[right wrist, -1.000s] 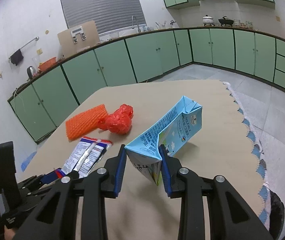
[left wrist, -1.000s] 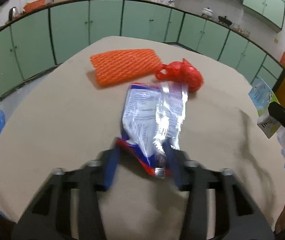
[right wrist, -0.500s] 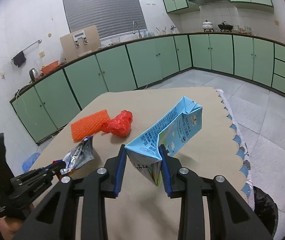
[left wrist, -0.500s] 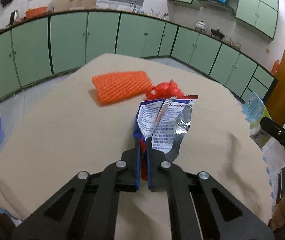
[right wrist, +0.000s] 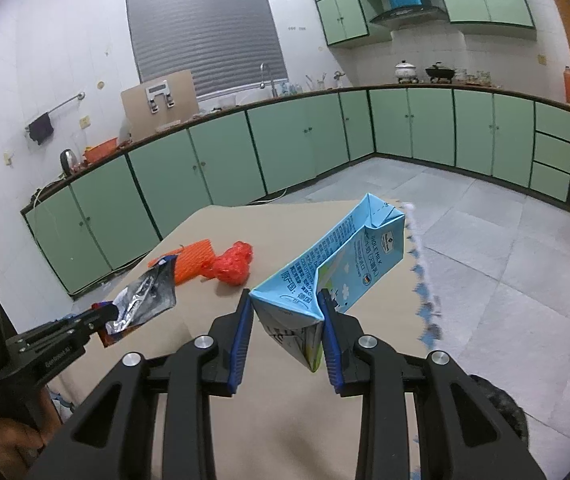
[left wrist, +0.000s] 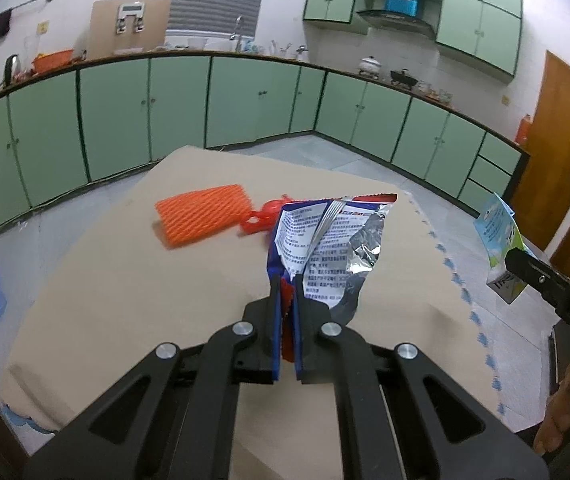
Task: Collect trash
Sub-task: 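Grasp the silver chip bag with the left gripper while the right holds the carton, then carry the chip bag and milk carton over the black bin and open both grippers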
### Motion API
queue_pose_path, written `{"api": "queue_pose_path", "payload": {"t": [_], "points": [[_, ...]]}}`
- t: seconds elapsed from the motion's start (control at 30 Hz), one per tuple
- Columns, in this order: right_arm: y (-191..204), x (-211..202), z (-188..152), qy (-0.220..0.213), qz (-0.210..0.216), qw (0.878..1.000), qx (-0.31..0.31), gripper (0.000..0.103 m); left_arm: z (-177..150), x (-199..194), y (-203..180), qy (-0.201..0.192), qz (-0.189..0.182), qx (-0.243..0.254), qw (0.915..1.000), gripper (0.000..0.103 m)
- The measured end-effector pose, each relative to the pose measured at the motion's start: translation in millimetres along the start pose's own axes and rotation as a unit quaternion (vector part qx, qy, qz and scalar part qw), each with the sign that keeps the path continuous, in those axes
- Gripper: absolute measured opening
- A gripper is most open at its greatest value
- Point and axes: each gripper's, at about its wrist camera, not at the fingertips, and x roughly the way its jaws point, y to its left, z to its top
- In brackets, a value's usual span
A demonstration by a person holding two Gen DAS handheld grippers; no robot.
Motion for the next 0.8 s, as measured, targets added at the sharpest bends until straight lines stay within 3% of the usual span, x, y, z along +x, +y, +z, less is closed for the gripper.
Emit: {"api": "queue_pose_path", "payload": {"t": [0.5,0.8], "points": [[-53.4,-70.5,-24.1,-0.006,-0.064,0.998,0.024,0.032,-10.1,-26.0,-82.6,-0.001,-0.064,0.056,0.9964,0.003],[-80.8,-99.2,-38.1,-0.005,-0.094,0.995,0.043,0.032,-28.5,-26.0,-149.3,0.016,-0.116,0.106,0.9875,0.003]]}}
